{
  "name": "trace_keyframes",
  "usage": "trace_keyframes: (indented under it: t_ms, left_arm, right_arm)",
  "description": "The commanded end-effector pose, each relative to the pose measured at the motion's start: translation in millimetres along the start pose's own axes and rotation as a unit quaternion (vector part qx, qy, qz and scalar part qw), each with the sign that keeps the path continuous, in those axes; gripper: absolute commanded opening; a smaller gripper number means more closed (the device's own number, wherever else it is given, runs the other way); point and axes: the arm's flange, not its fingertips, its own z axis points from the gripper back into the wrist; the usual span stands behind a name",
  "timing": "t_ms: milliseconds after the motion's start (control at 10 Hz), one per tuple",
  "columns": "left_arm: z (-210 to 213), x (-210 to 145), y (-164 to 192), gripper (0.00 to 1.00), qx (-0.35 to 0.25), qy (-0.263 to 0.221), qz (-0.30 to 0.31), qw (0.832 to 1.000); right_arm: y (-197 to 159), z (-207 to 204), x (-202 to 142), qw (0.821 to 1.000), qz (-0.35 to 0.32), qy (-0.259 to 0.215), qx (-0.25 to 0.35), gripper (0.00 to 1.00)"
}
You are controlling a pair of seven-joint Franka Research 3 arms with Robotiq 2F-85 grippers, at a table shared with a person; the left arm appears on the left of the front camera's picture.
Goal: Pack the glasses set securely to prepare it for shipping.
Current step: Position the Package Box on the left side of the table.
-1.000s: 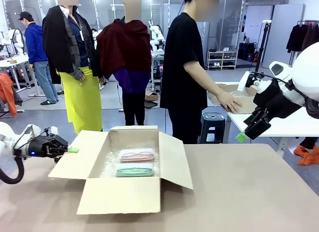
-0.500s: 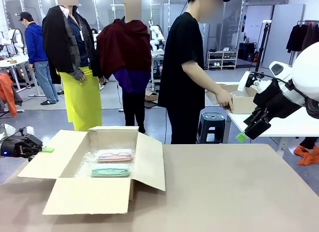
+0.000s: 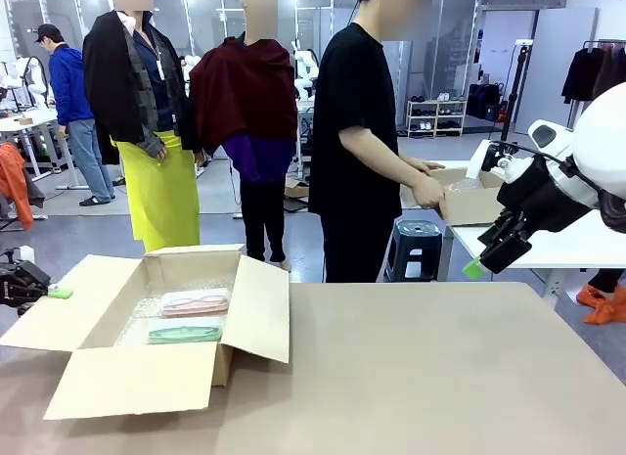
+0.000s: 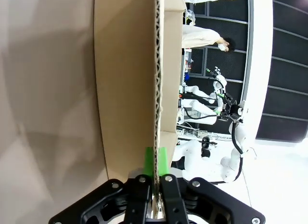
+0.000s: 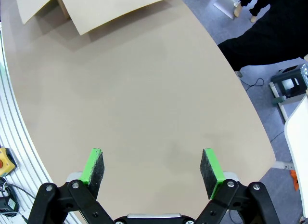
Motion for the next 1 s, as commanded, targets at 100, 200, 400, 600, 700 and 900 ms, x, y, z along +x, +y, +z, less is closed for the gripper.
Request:
trace_keyframes:
  t_ms: [100,200,400,600,700,900]
  left_arm:
    - [17.9,0.4,-6.1,0.00,0.006,0.016,0.011,1.000]
    - [19.6,-1.0,-8.4,0.16,0.012,0.016,0.013,1.000]
    - [21.2,-5.6,-14.1,0.53,0.030,0.005,0.012,0.999]
    - [21.6,-17.7,-23.3,0.90,0.047,-0.007,0.007,0.999]
    - [24.0,-27.4,-31.5,1.00,0.071,-0.026,-0.002,0.997]
    - [30.6,-52.4,-60.1,1.00,0.116,-0.067,-0.024,0.991]
  right_arm:
    - [2.2,-0.3,2.3,1.000,0.000,0.002,-0.003,1.00]
    - [2.2,-0.3,2.3,1.000,0.000,0.002,-0.003,1.00]
    - [2.2,-0.3,2.3,1.000,0.000,0.002,-0.003,1.00]
    - [2.2,-0.3,2.3,1.000,0.000,0.002,-0.003,1.00]
    - [2.2,-0.3,2.3,1.000,0.000,0.002,-0.003,1.00]
    - [2.2,-0.3,2.3,1.000,0.000,0.002,-0.003,1.00]
